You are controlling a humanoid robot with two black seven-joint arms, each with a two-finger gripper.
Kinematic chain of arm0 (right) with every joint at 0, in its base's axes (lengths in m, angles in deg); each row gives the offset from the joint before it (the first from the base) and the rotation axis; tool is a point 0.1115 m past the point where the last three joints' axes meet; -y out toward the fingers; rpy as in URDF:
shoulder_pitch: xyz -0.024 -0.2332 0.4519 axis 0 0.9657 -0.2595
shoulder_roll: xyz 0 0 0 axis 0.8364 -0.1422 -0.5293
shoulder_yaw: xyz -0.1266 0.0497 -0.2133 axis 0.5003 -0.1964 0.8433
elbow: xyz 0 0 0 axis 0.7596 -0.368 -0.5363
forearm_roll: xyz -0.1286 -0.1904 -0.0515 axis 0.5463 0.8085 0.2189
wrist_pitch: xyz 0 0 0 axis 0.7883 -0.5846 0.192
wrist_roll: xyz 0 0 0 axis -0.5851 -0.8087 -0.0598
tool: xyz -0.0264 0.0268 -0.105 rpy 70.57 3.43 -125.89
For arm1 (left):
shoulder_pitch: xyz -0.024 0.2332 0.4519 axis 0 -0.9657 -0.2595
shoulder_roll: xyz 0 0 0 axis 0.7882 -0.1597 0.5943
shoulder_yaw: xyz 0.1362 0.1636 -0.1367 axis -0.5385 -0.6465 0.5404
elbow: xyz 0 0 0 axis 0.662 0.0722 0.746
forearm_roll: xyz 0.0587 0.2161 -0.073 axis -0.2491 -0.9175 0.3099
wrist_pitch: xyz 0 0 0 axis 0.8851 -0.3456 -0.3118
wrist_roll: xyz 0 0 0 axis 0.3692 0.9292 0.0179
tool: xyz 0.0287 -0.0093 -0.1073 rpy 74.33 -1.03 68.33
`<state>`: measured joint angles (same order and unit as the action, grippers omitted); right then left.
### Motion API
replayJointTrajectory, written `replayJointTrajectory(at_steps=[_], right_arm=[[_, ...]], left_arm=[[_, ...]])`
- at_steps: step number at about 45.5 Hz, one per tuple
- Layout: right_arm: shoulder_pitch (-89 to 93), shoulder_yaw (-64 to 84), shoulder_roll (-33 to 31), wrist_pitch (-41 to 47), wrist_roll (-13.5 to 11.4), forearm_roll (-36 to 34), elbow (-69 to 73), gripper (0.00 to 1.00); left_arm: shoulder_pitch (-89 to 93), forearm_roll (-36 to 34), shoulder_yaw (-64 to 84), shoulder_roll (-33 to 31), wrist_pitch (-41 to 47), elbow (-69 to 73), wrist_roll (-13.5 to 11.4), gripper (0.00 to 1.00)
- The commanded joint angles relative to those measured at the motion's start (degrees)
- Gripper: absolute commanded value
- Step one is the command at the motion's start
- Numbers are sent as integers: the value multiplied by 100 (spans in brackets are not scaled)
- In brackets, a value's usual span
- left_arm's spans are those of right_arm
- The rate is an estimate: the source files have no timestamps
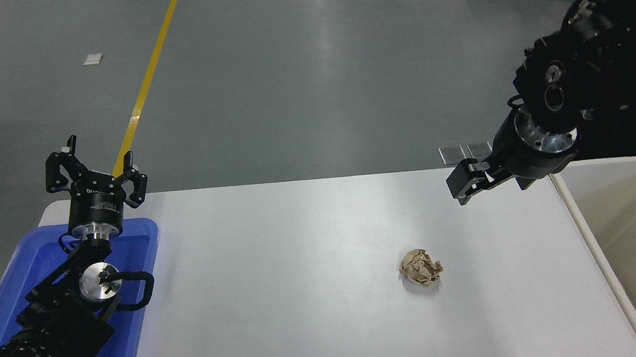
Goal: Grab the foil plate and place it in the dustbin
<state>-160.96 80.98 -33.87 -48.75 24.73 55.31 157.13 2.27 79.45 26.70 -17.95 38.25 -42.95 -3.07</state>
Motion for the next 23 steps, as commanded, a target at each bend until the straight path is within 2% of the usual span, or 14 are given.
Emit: replayJointTrajectory(at_steps=[1,23], right_arm=[[-315,251,589,303,-1,-525,-16,100],[-350,514,712,796,26,-1017,-25,100]], left_arm=[[0,-1,0,-2,8,0,0,99],[0,8,0,-2,8,0,0,99]])
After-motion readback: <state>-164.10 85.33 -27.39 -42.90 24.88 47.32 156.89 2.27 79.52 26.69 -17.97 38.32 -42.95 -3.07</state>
